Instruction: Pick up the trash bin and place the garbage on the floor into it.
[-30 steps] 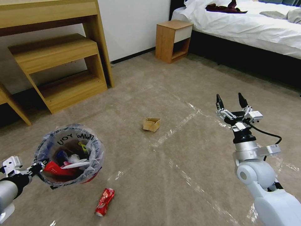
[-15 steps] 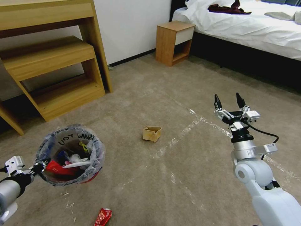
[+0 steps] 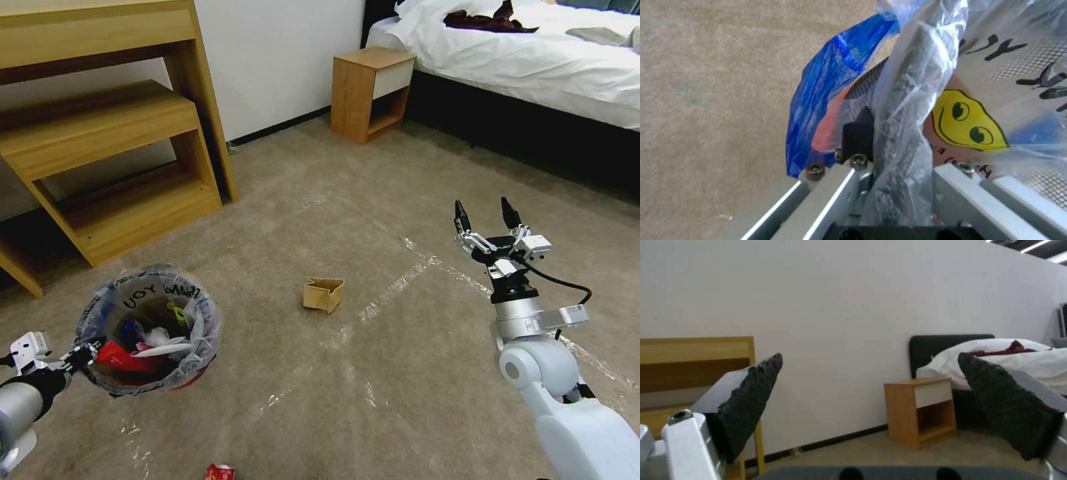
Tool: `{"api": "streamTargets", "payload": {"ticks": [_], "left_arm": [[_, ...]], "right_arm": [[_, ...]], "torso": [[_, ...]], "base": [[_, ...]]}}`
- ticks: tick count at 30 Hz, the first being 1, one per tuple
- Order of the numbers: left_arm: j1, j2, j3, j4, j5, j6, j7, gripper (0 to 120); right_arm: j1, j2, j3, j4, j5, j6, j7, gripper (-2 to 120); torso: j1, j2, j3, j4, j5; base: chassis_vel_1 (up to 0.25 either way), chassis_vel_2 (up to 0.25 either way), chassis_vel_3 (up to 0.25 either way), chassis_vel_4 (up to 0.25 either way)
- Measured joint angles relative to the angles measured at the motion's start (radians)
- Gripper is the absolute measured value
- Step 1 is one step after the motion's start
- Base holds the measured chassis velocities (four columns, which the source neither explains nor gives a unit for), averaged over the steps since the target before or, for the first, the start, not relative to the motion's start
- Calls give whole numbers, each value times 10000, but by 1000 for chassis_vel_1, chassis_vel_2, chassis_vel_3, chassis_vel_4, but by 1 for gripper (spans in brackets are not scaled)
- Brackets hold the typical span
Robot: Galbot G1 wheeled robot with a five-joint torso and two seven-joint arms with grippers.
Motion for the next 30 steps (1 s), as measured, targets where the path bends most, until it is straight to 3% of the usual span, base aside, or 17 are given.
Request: {"api": "streamTargets", "payload": {"ticks": [30], "left_arm": [[4,-36,13,10,62,-57,33,0]], "right_arm": [[140,23,-185,-122,-181,22,20,100]], "torso": [[0,0,1,0,0]], "base": [[-109,109,113,-108]]}}
